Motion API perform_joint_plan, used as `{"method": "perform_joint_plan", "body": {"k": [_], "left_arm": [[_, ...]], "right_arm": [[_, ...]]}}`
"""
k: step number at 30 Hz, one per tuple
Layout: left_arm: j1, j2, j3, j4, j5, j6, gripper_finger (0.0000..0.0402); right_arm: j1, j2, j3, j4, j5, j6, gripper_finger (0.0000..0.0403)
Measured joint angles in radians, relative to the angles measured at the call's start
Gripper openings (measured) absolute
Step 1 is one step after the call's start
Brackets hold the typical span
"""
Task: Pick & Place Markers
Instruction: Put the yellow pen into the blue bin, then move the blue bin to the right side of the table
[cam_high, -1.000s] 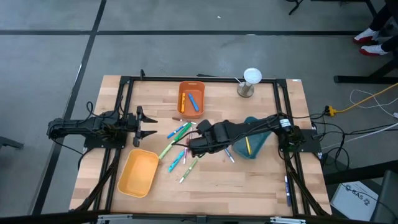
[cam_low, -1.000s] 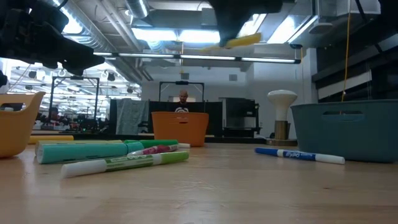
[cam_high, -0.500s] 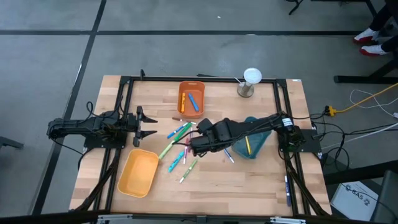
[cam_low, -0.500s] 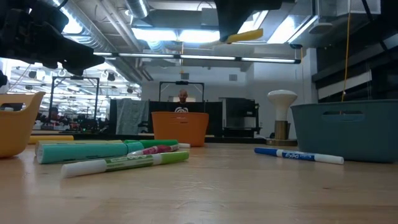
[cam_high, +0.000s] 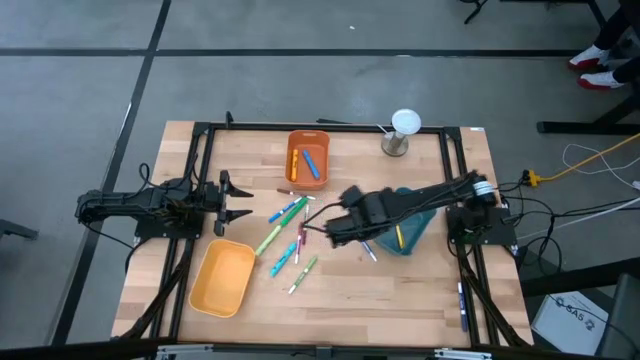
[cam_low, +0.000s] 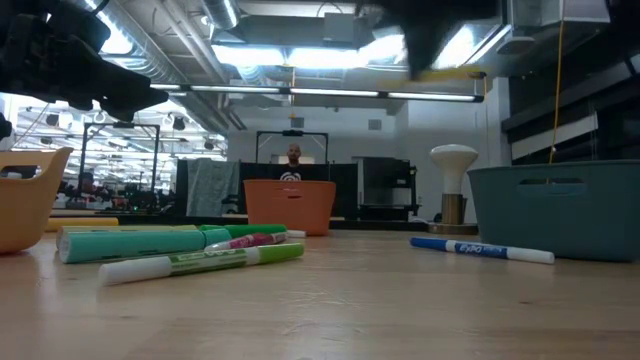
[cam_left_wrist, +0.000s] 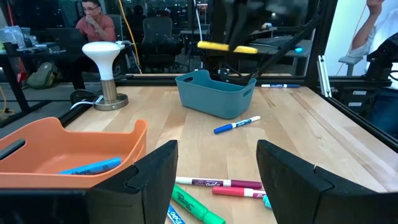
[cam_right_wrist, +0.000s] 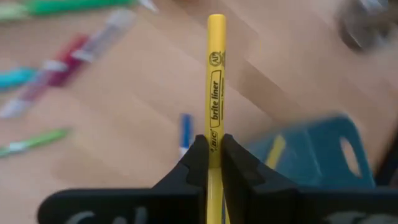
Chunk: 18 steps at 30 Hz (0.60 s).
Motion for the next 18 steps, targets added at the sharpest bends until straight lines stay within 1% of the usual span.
{"method": "perform_joint_plan", "body": {"k": [2, 5, 10, 14, 18], "left_arm": [[0.0, 0.0, 0.0, 0.0, 0.0, 0.0, 0.0214], [0.0, 0.0, 0.0, 0.0, 0.0, 0.0, 0.0214], [0.0, 0.0, 0.0, 0.0, 0.0, 0.0, 0.0214], [0.0, 0.0, 0.0, 0.0, 0.0, 0.0, 0.0214], [0.0, 0.0, 0.0, 0.0, 0.0, 0.0, 0.0214]], "right_arm": [[0.0, -0.081, -0.128, 0.003, -0.015, 0.096, 0.0022], [0.0, -0.203, -0.279, 0.037, -0.033, 0.205, 0.0022], [0.005, -0.364, -0.452, 0.106, -0.044, 0.344, 0.0022], [-0.013, -0.428, -0.55, 0.106, -0.147, 0.48, 0.0016], [-0.044, -0.432, -0.613, 0.107, -0.253, 0.537, 0.0002]]}}
